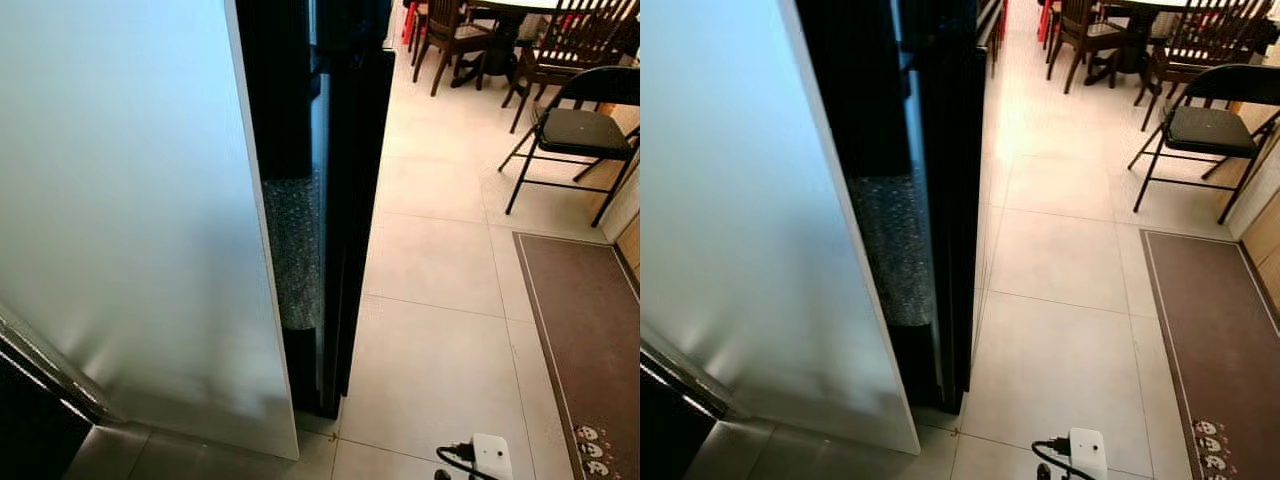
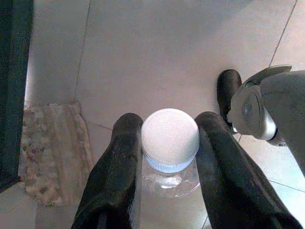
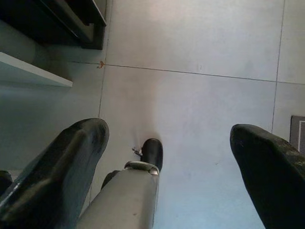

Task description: Restocking fridge

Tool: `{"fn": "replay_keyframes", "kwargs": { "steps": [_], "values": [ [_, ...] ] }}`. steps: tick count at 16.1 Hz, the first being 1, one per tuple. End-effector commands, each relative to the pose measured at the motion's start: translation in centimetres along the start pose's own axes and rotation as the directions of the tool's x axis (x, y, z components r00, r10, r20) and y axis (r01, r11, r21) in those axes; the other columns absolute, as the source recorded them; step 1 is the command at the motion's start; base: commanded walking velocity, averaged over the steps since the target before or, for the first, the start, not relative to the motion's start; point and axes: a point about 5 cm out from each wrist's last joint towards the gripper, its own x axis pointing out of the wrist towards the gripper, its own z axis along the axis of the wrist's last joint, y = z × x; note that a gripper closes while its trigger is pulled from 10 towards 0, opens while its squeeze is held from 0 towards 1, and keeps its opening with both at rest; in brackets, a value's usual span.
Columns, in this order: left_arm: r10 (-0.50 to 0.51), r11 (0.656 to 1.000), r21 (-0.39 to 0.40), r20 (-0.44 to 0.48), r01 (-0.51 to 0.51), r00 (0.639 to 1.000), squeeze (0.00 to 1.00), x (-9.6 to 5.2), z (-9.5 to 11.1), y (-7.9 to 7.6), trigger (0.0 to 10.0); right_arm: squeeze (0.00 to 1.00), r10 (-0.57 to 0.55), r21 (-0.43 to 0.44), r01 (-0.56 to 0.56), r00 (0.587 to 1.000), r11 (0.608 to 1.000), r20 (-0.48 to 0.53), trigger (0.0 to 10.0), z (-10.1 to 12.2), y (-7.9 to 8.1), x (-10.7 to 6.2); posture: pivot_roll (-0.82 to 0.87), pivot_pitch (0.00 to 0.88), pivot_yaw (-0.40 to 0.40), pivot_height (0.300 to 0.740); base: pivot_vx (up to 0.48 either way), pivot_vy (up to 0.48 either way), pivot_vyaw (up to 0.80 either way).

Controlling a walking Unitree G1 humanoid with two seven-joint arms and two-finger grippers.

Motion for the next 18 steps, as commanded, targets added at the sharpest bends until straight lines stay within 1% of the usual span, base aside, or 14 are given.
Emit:
{"fn": "replay_keyframes", "kwargs": {
  "steps": [1, 9, 18],
  "values": [
    [-0.001, 1.0, -0.015, -0.013, 0.001, 1.0, 0.0, -0.02, -0.23, -0.05, 10.0, 0.0, -0.004, 0.02, 0.004, 1.0, 1.0, 0.007, 10.0, -0.02, -0.1, -0.02, 0.05, 0.0, -0.004, 0.74, 0.0, 0.461, 0.0],
    [0.003, 1.0, -0.017, -0.012, -0.004, 1.0, 0.0, -0.04, -0.28, 0.04, 10.0, 0.0, -0.003, 0.025, 0.003, 1.0, 1.0, 0.01, 10.0, -0.06, -0.06, -0.03, 0.06, 0.0, -0.003, 0.74, 0.0, 0.35, 0.0],
    [0.002, 1.0, 0.004, -0.012, -0.001, 1.0, 0.0, -0.04, -0.26, 0.13, 10.0, 0.0, -0.015, 0.042, 0.014, 1.0, 0.999, 0.026, 10.0, -0.03, -0.03, -0.04, 0.06, 0.0, 0.001, 0.74, 0.0, 0.0, 0.0]
  ]
}}
